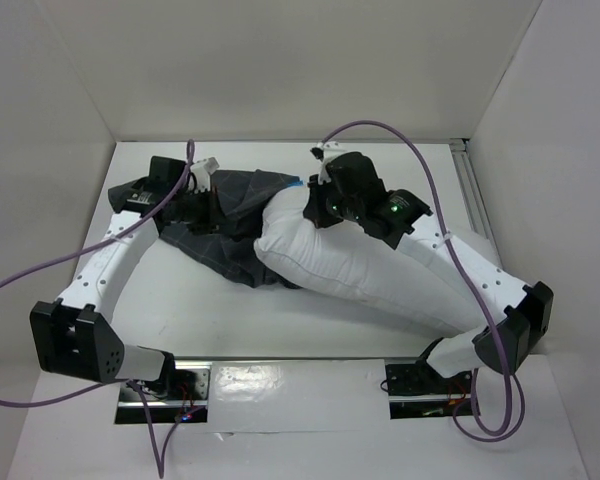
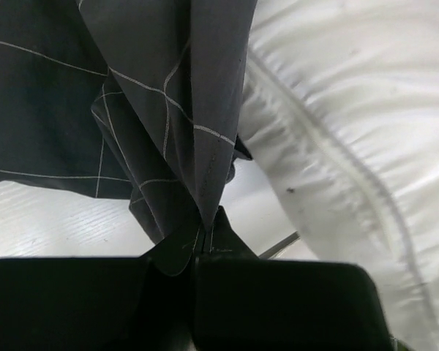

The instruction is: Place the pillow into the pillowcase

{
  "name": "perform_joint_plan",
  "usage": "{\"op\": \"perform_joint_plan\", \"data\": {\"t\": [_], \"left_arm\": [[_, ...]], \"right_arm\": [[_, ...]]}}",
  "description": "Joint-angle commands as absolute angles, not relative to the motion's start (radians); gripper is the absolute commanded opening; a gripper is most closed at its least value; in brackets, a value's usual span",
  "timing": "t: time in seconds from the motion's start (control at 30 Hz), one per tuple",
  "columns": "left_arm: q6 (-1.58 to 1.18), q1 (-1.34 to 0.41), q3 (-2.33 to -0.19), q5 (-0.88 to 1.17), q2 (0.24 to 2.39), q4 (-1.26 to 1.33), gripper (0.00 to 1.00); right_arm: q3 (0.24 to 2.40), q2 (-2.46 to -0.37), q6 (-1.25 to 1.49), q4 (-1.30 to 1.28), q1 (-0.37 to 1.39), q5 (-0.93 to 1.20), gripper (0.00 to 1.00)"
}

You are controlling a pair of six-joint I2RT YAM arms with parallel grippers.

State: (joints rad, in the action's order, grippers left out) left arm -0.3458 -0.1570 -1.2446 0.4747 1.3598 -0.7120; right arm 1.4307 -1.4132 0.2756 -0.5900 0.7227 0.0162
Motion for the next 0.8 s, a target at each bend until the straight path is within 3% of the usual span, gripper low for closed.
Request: {"op": "perform_joint_plan", "data": {"t": [0.0, 0.3, 0.77], "left_arm": [[-0.316, -0.172, -1.302, 0.497, 1.373, -0.73, 0.0], [-0.298, -0.21, -1.348, 0.555, 1.382, -0.739, 0.0], [-0.223, -0.229, -1.456, 0.822, 1.373, -0.756, 0.03]], "right_arm": [[1.476, -1.385, 0.293, -0.505, 0.674, -0.141, 0.0], [1.433, -1.505, 0.354, -0.403, 0.655, -0.328, 0.0], [1.25, -1.589, 0.385, -0.37, 0.727, -0.31, 0.0]]}}
